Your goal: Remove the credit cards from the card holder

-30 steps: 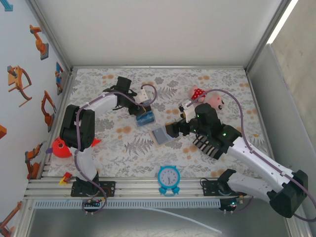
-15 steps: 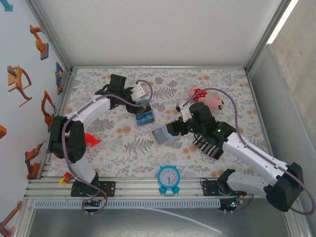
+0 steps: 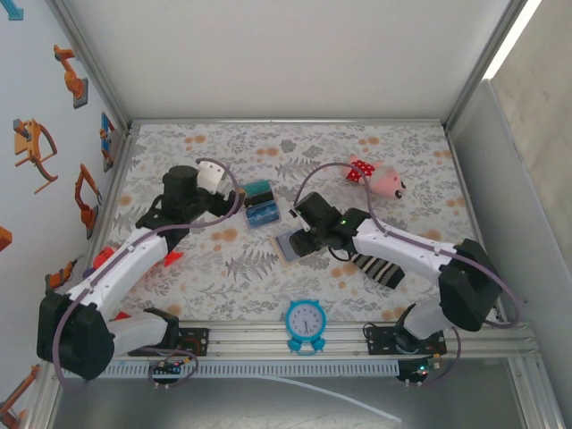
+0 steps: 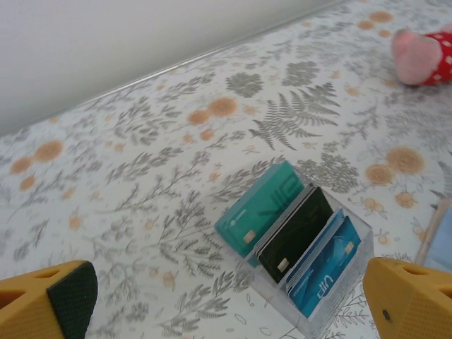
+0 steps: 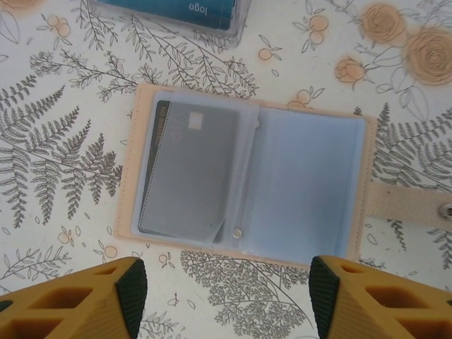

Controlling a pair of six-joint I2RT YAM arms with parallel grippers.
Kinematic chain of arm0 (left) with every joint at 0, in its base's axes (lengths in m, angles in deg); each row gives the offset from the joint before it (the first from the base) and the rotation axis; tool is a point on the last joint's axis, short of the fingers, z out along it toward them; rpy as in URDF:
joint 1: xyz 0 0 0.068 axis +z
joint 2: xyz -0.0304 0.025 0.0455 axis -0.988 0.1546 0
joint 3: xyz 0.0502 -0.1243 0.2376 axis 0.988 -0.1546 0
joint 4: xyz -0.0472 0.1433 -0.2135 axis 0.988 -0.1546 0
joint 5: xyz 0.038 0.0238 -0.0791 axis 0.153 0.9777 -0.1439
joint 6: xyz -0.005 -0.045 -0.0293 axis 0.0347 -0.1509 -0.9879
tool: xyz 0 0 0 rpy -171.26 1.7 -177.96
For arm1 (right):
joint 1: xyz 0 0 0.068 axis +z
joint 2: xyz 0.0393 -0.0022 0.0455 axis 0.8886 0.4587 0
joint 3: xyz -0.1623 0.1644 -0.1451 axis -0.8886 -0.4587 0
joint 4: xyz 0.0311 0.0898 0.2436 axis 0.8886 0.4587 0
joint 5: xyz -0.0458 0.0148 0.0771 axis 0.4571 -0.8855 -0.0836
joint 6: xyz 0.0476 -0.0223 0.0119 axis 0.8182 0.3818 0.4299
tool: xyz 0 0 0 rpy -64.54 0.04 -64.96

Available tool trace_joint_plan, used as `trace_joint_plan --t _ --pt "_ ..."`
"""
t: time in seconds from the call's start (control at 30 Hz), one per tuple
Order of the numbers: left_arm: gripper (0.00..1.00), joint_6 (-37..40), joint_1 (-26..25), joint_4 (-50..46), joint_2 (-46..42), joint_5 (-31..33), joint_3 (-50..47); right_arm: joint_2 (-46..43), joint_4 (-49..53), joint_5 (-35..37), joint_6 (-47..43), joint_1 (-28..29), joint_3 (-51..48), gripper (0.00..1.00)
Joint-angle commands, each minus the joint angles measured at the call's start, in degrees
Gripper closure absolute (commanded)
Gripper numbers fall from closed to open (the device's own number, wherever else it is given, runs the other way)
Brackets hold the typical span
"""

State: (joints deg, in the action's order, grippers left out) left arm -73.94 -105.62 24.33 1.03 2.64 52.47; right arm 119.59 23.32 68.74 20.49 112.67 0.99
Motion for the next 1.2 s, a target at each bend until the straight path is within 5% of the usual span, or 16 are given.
trace_joint_plan --t 0.0,0.37,0.93,1.17 --pt "0.03 -14.7 -0.3 3.4 -5.0 9.5 -4.8 3.6 1.3 1.6 0.4 1.4 3.8 0.4" --pt "0.02 -31.9 -0.1 0.6 -18.7 17.7 -16.0 16.5 3.3 0.6 0.4 3.0 11.0 0.47" --pt "0.03 -34.6 -0.1 -0.5 -17.6 19.2 -15.9 21.5 1.9 -1.6 1.1 3.0 11.2 0.4" --pt "0.03 -34.5 -0.2 -1.5 -18.6 19.5 -15.7 22.0 1.7 -1.1 1.7 2.9 9.6 0.52"
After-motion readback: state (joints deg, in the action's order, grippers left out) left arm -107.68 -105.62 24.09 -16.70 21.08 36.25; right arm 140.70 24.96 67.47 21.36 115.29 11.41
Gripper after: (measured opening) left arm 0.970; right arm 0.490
